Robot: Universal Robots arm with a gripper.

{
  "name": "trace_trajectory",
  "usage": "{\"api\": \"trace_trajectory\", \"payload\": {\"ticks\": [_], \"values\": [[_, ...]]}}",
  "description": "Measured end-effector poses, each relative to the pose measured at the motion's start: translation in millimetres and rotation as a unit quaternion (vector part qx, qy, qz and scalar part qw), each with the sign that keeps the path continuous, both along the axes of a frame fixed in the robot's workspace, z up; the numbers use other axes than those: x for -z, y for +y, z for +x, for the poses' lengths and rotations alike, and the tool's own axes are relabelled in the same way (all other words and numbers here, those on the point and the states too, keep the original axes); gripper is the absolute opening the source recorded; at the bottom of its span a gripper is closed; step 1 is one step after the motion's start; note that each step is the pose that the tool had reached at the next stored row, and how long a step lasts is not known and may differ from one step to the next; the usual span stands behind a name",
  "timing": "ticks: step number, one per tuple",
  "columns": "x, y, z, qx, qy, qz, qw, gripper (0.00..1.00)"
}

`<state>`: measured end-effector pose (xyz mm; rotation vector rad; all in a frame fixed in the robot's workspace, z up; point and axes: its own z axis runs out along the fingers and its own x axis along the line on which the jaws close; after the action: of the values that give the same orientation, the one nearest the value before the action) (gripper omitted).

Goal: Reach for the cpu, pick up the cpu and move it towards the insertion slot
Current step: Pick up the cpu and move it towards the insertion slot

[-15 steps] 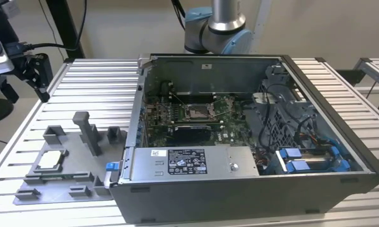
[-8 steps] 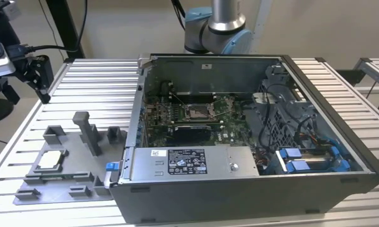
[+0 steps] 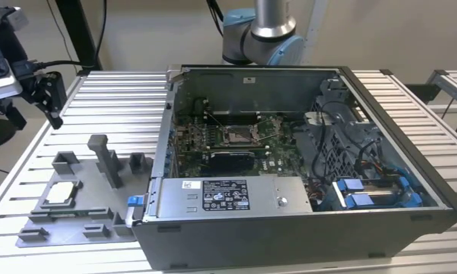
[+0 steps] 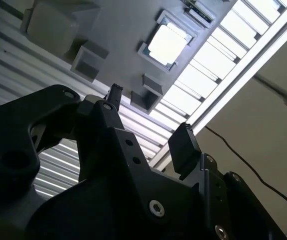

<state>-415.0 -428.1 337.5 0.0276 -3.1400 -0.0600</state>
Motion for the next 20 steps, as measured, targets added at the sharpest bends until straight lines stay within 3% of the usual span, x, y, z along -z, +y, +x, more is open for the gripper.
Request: {"api": "trace_trajectory", "payload": {"ticks": [11, 20], "values": [[18.8, -1.4, -0.9, 0.000, 0.0000, 0.0001, 1.00000, 1.00], [34.9, -8.5, -4.3, 0.000, 0.0000, 0.0001, 1.00000, 1.00]]}}
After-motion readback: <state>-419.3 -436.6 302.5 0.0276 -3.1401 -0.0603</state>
